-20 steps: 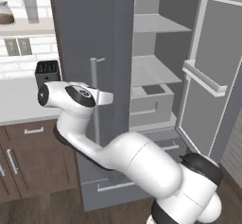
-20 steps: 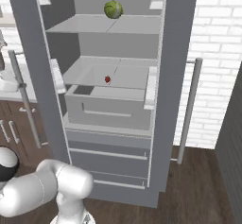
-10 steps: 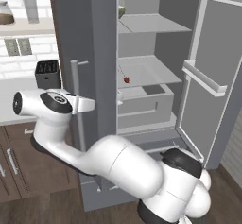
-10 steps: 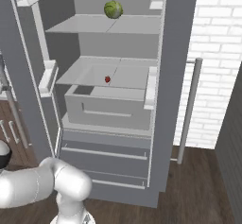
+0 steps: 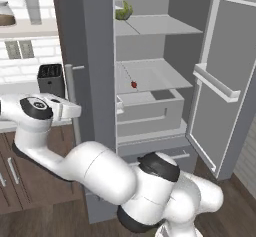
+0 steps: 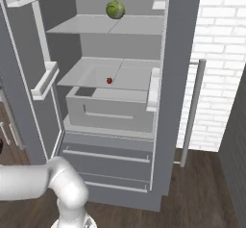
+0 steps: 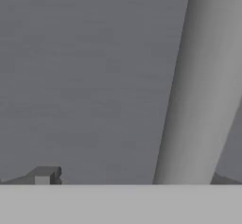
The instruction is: Take the strawberry from the fridge and place it on top of the pancake, located on the dining counter.
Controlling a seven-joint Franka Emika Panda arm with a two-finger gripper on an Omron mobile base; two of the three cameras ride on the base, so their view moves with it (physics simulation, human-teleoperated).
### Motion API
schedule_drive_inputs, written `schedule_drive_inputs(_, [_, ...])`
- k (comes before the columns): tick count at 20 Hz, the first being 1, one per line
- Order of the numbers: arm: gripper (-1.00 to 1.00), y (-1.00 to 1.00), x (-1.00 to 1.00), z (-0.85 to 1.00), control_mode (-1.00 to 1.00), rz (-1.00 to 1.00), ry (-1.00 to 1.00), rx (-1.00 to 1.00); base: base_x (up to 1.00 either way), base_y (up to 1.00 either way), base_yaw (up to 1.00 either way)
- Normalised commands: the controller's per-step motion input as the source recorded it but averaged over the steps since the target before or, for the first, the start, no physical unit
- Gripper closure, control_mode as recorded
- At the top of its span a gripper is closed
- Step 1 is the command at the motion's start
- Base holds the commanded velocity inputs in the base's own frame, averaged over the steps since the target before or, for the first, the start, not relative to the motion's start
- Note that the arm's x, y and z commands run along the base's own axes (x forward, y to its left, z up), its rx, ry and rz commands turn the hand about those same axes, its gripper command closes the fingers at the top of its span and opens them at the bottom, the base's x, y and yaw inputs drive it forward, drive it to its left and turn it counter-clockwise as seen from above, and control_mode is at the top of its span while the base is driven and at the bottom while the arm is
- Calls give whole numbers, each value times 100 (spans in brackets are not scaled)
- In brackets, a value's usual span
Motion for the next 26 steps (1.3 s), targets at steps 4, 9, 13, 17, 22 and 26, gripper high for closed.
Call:
schedule_drive_inputs(4, [-100, 16, -66, 0, -100, -18, 0, 0, 0, 0, 0])
schedule_drive_inputs(9, [-100, 10, -89, 0, -100, 0, 0, 0, 0, 0, 0])
schedule_drive_inputs(13, [-100, 23, -54, 0, -100, 2, 0, 2, 0, 0, 0])
schedule_drive_inputs(17, [-100, -74, -100, 0, -100, 34, -1, 32, 0, 0, 0])
schedule_drive_inputs(22, [-100, -89, -100, 10, -100, 40, 0, 57, 0, 0, 0])
schedule_drive_inputs(26, [-100, -71, -91, 1, -100, 40, 5, 59, 0, 0, 0])
